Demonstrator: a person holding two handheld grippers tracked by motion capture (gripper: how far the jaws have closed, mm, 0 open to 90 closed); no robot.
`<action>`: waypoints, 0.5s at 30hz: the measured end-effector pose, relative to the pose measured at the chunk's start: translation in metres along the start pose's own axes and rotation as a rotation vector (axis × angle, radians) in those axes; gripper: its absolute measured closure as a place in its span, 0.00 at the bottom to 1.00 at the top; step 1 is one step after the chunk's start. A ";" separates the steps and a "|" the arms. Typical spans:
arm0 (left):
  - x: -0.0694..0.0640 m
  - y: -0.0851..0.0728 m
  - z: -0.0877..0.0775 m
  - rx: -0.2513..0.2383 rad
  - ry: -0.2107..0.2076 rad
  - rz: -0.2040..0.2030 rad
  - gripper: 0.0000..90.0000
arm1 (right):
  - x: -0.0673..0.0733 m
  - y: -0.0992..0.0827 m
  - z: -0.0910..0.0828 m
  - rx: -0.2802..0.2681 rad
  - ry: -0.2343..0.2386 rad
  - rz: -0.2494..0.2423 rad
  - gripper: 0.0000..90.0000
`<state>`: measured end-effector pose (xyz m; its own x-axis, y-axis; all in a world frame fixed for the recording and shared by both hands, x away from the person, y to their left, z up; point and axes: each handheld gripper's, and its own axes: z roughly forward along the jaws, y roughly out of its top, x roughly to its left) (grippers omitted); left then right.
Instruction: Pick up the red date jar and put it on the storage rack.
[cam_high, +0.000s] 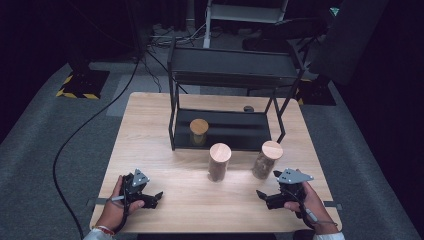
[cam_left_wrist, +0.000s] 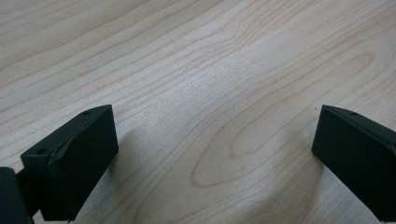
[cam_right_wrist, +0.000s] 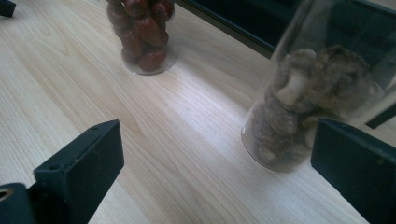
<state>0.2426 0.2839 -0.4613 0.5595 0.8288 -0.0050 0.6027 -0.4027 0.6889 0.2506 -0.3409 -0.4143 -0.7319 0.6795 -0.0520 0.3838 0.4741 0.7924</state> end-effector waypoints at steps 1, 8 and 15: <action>0.000 0.000 0.000 0.000 0.000 0.000 0.00 | 0.001 0.001 0.000 -0.002 0.002 0.000 0.03; 0.000 0.000 0.000 0.000 0.000 0.000 0.00 | 0.007 0.008 0.004 -0.006 0.022 -0.019 0.03; 0.000 0.000 0.000 0.000 0.000 0.000 0.00 | 0.012 0.014 0.010 -0.003 0.030 -0.024 0.03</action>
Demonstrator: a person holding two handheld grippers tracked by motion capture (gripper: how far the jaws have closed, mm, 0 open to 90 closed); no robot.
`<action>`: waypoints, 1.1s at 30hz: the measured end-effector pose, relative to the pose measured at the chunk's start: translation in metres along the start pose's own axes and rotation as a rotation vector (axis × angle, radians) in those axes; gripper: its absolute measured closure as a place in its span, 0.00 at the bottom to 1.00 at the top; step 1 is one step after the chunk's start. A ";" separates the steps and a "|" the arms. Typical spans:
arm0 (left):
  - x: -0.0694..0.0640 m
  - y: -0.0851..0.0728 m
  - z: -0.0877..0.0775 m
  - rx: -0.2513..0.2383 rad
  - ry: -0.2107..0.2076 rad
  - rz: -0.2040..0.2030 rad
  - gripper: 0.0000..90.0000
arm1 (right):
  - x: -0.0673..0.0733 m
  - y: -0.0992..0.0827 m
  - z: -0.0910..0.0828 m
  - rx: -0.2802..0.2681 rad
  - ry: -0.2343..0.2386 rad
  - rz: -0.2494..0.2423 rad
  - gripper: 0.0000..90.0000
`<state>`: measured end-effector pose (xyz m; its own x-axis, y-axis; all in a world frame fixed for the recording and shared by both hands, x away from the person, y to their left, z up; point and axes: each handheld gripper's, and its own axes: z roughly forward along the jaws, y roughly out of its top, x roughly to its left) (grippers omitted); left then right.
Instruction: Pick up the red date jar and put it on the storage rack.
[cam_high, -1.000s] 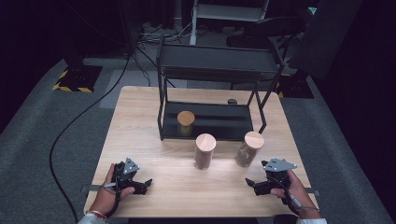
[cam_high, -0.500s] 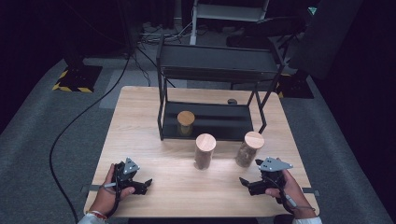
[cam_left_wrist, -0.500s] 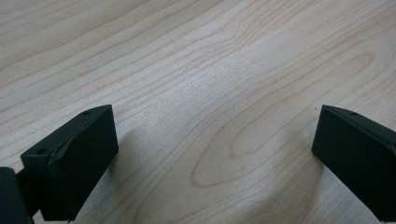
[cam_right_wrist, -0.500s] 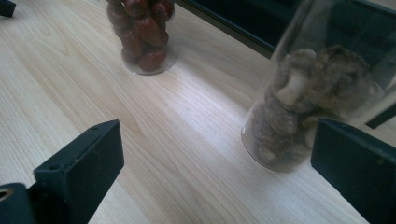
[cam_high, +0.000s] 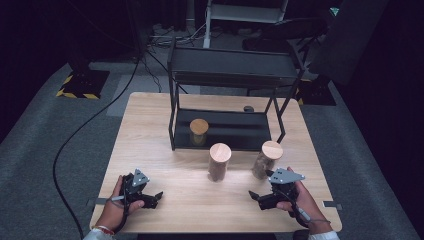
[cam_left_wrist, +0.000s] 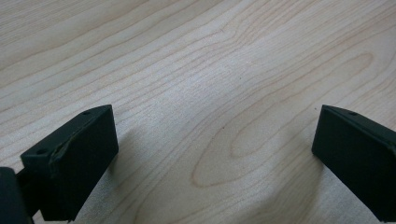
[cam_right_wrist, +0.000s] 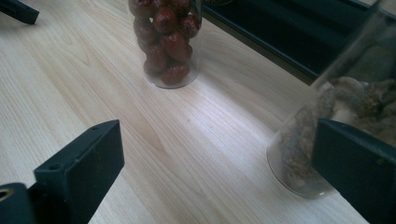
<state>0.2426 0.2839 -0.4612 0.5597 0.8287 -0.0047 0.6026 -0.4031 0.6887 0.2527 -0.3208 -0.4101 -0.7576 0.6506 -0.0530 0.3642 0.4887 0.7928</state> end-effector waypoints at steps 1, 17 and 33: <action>0.000 0.000 0.000 0.000 0.000 0.000 0.00 | 0.001 0.001 0.000 -0.002 0.001 -0.001 0.03; 0.000 0.000 0.000 0.000 0.000 0.000 0.00 | 0.010 0.026 0.012 -0.028 0.029 -0.015 0.03; 0.000 0.000 0.000 0.000 0.000 0.000 0.00 | 0.018 0.048 0.027 -0.040 0.061 -0.056 0.04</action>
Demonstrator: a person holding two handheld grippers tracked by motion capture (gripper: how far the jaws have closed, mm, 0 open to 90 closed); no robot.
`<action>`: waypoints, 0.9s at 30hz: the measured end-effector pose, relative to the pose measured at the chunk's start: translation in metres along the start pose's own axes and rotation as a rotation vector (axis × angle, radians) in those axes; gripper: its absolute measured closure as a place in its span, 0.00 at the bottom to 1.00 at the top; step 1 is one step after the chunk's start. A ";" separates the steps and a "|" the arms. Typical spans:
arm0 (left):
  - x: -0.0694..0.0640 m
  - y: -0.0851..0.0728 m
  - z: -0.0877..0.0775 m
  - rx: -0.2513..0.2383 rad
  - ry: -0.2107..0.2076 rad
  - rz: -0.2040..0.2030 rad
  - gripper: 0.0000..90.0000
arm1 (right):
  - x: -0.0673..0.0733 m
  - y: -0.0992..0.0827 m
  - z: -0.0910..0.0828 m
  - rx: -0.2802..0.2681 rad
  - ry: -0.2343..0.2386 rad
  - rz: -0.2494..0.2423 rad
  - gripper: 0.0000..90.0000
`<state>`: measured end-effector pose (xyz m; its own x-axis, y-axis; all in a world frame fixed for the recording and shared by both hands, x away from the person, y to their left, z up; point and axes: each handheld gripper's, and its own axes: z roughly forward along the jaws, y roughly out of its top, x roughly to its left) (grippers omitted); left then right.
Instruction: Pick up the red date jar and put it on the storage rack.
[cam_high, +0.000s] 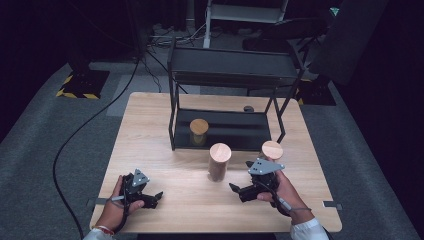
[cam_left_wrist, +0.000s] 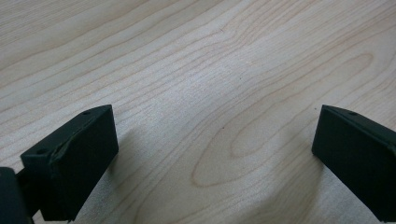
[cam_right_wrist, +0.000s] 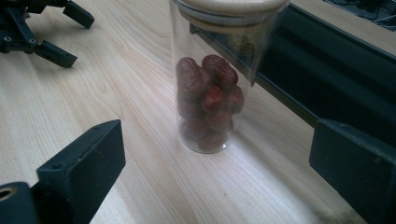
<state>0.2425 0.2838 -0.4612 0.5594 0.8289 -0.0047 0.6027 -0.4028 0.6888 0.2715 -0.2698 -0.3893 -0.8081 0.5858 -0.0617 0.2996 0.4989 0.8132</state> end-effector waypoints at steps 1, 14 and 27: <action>0.000 0.000 0.000 0.000 0.000 0.000 0.00 | 0.000 0.001 0.001 -0.001 0.002 -0.003 0.04; 0.000 0.000 0.000 -0.001 0.000 0.000 0.00 | 0.006 0.020 0.017 -0.014 0.020 -0.031 0.04; 0.000 0.000 0.000 0.000 -0.002 0.001 0.00 | 0.005 0.037 0.032 0.004 0.012 -0.013 0.04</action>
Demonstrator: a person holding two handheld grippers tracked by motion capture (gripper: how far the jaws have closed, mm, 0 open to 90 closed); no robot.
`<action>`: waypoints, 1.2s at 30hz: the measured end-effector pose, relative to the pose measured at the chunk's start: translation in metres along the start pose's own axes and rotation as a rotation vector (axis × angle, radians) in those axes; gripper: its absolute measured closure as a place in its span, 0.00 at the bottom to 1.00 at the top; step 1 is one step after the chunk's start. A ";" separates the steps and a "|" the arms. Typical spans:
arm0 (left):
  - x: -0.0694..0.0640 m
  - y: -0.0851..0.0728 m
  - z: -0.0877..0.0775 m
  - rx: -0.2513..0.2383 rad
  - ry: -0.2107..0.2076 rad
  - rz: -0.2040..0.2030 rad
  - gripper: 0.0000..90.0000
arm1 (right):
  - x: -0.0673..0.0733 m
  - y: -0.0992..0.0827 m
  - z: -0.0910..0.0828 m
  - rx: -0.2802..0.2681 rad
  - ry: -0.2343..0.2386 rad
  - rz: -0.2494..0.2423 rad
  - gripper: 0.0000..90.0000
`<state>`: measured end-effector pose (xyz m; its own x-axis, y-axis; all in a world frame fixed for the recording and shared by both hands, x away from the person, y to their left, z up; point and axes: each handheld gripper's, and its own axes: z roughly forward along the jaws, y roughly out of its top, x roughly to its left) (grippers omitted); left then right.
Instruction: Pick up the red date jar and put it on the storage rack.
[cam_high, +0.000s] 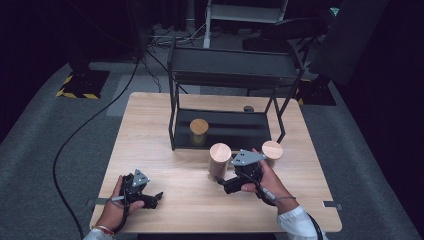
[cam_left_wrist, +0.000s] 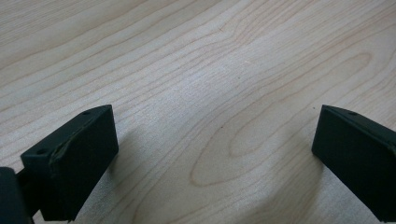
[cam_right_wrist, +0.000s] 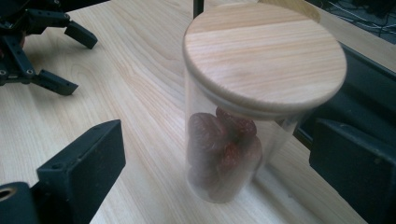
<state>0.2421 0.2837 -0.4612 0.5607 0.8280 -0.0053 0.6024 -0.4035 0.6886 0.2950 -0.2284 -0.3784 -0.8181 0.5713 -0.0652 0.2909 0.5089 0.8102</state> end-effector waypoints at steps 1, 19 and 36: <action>0.000 0.000 0.000 0.000 0.000 0.000 0.00 | 0.000 0.001 0.001 -0.001 -0.003 0.004 0.04; 0.000 0.000 0.000 0.000 -0.001 0.001 0.00 | -0.007 0.030 0.007 0.039 0.007 0.076 0.04; 0.000 0.000 0.000 0.002 -0.003 0.003 0.00 | -0.016 0.057 0.024 0.122 0.006 0.125 0.07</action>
<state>0.2422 0.2839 -0.4609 0.5644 0.8255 -0.0052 0.6016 -0.4070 0.6873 0.3364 -0.1930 -0.3451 -0.7747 0.6314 0.0349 0.4481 0.5092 0.7348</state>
